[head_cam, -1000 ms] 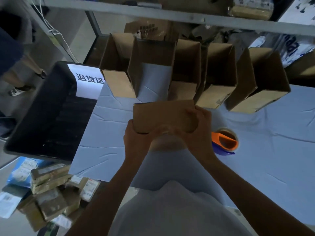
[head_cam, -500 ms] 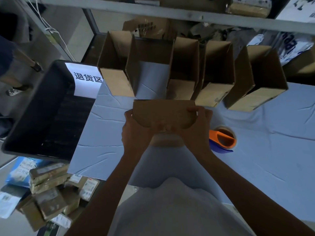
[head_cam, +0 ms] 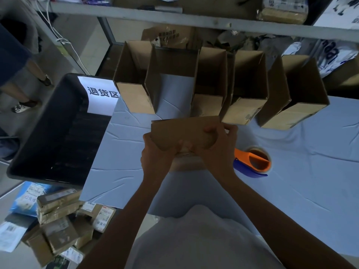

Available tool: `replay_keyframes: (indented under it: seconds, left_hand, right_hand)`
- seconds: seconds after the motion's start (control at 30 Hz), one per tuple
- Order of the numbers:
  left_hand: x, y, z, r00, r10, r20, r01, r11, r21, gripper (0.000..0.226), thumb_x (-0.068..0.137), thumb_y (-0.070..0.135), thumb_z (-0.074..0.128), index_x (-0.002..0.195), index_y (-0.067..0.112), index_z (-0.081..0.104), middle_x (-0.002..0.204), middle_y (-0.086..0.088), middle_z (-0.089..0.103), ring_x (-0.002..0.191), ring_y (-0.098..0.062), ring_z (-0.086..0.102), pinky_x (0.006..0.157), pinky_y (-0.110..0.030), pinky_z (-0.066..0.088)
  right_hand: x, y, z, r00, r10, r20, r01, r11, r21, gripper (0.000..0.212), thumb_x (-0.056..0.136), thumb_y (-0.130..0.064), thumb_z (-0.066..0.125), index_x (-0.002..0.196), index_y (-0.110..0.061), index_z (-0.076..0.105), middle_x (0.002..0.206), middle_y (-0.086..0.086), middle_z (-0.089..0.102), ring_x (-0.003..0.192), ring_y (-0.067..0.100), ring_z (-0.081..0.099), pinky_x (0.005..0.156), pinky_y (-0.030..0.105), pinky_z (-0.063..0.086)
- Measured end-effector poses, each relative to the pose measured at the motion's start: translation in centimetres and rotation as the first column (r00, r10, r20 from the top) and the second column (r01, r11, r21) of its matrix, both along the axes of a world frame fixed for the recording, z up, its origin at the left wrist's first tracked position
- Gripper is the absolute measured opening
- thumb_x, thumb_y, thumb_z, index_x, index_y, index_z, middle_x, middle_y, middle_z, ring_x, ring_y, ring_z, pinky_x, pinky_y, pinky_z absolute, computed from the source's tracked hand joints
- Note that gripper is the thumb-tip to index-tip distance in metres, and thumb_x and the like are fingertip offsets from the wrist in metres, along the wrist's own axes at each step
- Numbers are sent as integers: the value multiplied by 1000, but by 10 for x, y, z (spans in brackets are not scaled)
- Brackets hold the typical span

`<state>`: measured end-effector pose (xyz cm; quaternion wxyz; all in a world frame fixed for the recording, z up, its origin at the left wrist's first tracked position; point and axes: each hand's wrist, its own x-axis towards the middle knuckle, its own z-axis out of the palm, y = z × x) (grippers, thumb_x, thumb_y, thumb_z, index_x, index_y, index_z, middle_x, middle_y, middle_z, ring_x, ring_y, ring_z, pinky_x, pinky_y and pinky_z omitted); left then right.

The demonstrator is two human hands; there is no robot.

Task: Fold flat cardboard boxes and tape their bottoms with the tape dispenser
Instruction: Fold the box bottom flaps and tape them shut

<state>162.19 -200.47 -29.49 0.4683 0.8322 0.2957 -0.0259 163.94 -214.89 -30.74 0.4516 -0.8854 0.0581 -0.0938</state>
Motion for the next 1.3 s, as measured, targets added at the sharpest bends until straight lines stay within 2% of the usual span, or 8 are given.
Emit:
replay_keyframes:
  seconds: [0.13,0.47,0.53,0.63,0.7,0.77,0.93,1.3]
  left_hand:
    - [2,6,-1,999,-40,20,42,996,-76,81,73,39,77,137,17,31,130,-7,50,114,-29,52,92,-38,46]
    - [3,18,-7,970,-110,216,143,979,-144,96,76,9,76,147,20,13,139,-11,32,124,-26,43,88,-28,45]
    - [-4,18,-11,890,-212,404,187,977,101,85,71,33,79,140,29,29,136,-6,31,123,-25,38,90,-36,48]
    - [-13,19,-28,638,-586,500,246,770,589,41,71,40,73,107,24,62,123,-3,48,115,-26,40,93,-42,45]
    - [-15,21,-37,502,-705,500,194,656,730,14,82,23,65,94,20,72,106,-3,66,101,-20,51,84,-34,46]
    - [-14,23,-40,497,-719,486,192,637,746,16,86,11,59,86,16,74,91,-2,71,88,-17,57,68,-30,49]
    - [1,17,-27,453,-724,520,97,620,779,24,86,-1,51,81,7,72,82,-10,71,82,-18,52,69,-25,41]
    - [17,19,-15,523,-728,443,262,632,729,24,77,6,51,90,12,70,87,-7,70,80,-23,65,62,-34,56]
  right_hand:
    - [2,-12,-6,998,61,-16,-60,993,98,46,63,-33,81,102,-28,57,124,-8,29,116,23,42,86,40,51]
    - [-3,-30,-6,975,214,61,-220,969,114,42,68,-21,64,109,-31,59,130,-8,28,122,23,37,88,46,50]
    - [1,-16,-8,986,168,20,-169,986,13,42,78,-26,63,120,-24,57,135,6,33,123,27,37,95,47,46]
    - [12,3,-9,922,-356,-154,295,901,-317,30,97,-32,52,121,-15,53,125,20,49,115,34,51,94,46,47]
    - [-3,-6,-27,954,230,193,-171,944,-283,33,100,-36,40,119,-11,51,124,19,50,112,33,51,99,38,45]
    - [-15,-25,-32,746,567,349,-415,806,-422,31,98,-29,45,111,-6,62,118,16,58,108,28,52,95,28,42]
    - [9,-21,-8,657,628,416,-269,712,-649,31,97,-20,48,94,-4,74,97,12,71,84,29,67,63,35,55]
    - [31,-6,2,618,629,472,-203,707,-677,32,88,-18,45,80,-8,75,79,9,72,71,25,69,61,29,51]
